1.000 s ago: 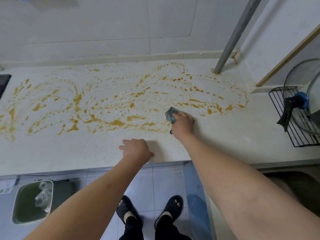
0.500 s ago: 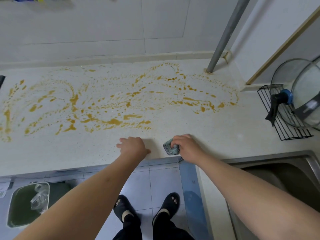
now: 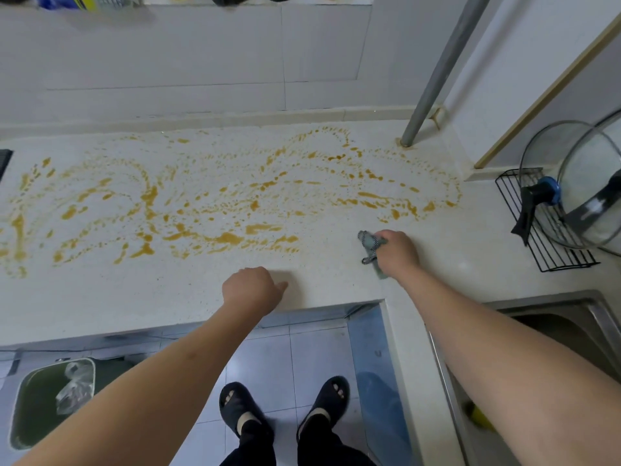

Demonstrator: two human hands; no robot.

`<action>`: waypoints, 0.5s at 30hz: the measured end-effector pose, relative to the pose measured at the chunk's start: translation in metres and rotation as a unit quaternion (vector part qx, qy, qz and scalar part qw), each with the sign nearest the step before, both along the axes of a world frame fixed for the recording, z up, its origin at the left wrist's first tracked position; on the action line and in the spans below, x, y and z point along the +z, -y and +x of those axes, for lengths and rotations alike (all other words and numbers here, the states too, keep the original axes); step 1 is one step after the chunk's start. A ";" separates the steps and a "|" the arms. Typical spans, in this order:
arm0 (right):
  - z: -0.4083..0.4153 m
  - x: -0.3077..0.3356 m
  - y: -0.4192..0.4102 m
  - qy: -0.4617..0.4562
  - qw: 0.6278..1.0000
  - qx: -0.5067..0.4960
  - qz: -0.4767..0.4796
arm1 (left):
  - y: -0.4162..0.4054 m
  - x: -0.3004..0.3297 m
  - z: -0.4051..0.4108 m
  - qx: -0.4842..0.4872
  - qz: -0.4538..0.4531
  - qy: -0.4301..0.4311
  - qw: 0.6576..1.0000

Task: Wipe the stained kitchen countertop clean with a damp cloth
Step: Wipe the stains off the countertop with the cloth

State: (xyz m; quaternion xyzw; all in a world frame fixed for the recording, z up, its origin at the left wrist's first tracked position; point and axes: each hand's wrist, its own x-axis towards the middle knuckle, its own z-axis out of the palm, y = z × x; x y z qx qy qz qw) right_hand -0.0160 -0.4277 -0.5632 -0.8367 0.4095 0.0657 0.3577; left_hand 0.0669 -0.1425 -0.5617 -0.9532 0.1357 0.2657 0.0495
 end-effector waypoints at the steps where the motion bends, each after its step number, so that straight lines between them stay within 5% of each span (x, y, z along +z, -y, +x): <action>1: -0.001 -0.004 -0.004 -0.012 1.000 0.004 -0.024 | -0.006 0.003 0.002 0.009 -0.010 -0.001 1.000; 6: 0.009 -0.026 -0.089 0.020 0.997 0.034 -0.071 | -0.042 0.007 0.016 0.060 -0.063 0.010 0.996; 10: 0.035 -0.030 -0.147 0.051 0.989 0.122 -0.069 | -0.068 0.005 0.031 0.166 -0.014 -0.015 0.986; 13: 0.042 -0.027 -0.143 0.033 0.973 0.220 -0.067 | -0.089 0.005 0.051 0.244 0.019 -0.040 0.969; 15: 0.045 -0.023 -0.116 0.012 0.981 0.167 -0.098 | -0.103 0.001 0.062 0.257 0.022 -0.054 0.965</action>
